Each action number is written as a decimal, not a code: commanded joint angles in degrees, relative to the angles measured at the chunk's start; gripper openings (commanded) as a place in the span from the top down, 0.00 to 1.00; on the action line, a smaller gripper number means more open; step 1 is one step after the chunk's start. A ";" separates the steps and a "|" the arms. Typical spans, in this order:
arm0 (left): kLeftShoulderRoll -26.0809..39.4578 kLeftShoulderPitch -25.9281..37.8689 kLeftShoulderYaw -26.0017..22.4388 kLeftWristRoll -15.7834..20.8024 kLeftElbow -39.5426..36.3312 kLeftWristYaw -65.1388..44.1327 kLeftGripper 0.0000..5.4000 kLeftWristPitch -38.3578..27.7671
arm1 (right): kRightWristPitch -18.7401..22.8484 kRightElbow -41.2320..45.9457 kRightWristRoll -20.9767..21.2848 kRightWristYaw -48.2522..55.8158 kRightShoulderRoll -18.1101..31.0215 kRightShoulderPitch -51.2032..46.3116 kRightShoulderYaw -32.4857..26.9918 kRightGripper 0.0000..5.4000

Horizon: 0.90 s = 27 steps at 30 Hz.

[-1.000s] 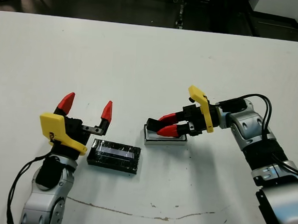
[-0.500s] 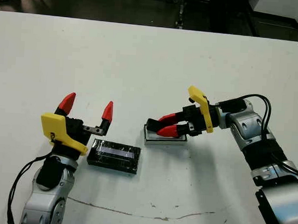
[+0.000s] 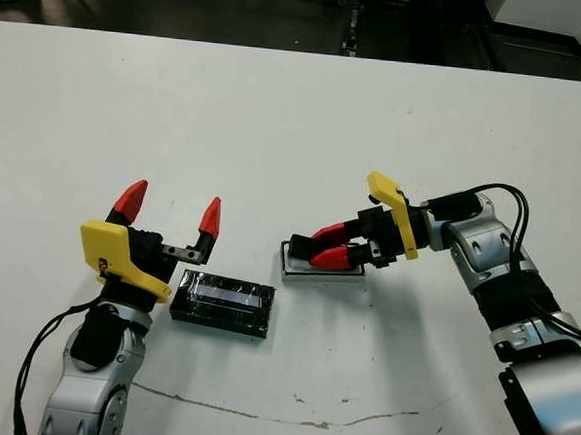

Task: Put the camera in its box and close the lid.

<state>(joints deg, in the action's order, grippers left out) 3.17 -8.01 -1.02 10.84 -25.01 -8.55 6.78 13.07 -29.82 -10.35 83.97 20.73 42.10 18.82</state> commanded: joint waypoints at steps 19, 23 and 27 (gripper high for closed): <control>0.01 -0.95 0.17 0.22 -1.05 0.70 0.00 1.87 | 0.08 1.09 2.74 0.97 3.71 -2.17 1.47 0.69; 0.11 -0.91 0.16 0.34 -0.81 0.46 0.00 1.58 | -0.43 0.87 2.63 1.22 3.91 -2.42 1.51 0.69; -0.03 -0.86 0.14 0.70 -0.70 0.31 0.00 1.49 | 0.11 1.47 3.23 0.93 4.42 -2.43 2.05 0.69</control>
<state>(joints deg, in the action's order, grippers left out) 3.05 -8.48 -0.95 11.09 -25.73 -8.18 7.80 12.35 -27.69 -9.16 84.37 22.63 41.44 20.03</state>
